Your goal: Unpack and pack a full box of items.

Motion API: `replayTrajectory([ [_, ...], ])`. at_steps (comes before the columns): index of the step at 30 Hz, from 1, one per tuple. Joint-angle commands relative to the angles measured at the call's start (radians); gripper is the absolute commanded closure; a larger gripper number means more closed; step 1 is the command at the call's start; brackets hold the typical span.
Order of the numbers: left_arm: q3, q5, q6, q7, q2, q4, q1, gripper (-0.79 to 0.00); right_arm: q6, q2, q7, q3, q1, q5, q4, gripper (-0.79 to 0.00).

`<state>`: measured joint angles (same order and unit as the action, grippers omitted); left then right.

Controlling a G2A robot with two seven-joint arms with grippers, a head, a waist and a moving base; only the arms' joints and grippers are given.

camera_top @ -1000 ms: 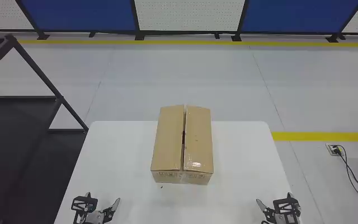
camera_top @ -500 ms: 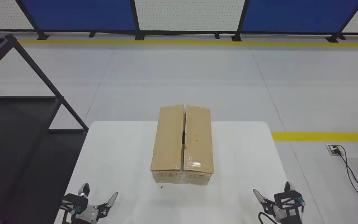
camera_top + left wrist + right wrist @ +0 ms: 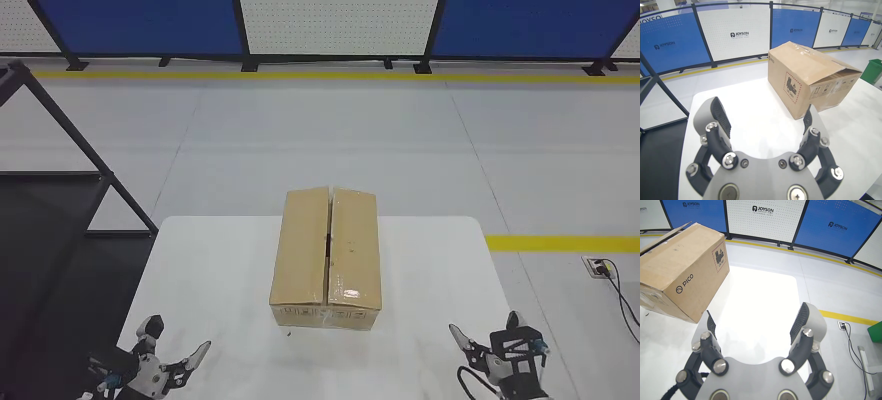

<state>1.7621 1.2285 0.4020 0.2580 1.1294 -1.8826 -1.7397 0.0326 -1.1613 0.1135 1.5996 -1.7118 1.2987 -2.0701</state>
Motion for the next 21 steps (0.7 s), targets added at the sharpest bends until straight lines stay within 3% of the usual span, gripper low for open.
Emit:
replayTrajectory([
  [1, 0.0, 0.0, 0.0, 0.0, 0.0, 0.0, 0.0, -0.785, 0.0, 0.0, 0.0, 0.0, 0.0, 0.0, 0.0, -0.785],
  [5, -0.007, -0.047, 0.014, -0.033, 0.0, 0.009, 0.031, -0.785, -0.003, -0.001, 0.001, -0.003, 0.002, -0.008, 0.002, -0.785],
  [8, -0.023, -0.122, 0.028, -0.106, 0.0, 0.039, 0.112, -0.785, 0.017, -0.007, 0.019, -0.028, 0.042, -0.054, 0.011, -0.785],
  [15, -0.096, -0.174, -0.051, -0.253, 0.004, 0.11, 0.331, -0.785, 0.139, -0.029, 0.083, -0.112, 0.177, -0.2, 0.045, -0.785],
  [18, -0.146, -0.162, -0.079, -0.301, 0.007, 0.135, 0.39, -0.785, 0.253, -0.042, 0.108, -0.149, 0.257, -0.228, 0.098, -0.785],
  [21, -0.181, -0.146, -0.075, -0.354, 0.008, 0.151, 0.422, -0.785, 0.262, -0.046, 0.121, -0.169, 0.28, -0.231, 0.111, -0.785],
])
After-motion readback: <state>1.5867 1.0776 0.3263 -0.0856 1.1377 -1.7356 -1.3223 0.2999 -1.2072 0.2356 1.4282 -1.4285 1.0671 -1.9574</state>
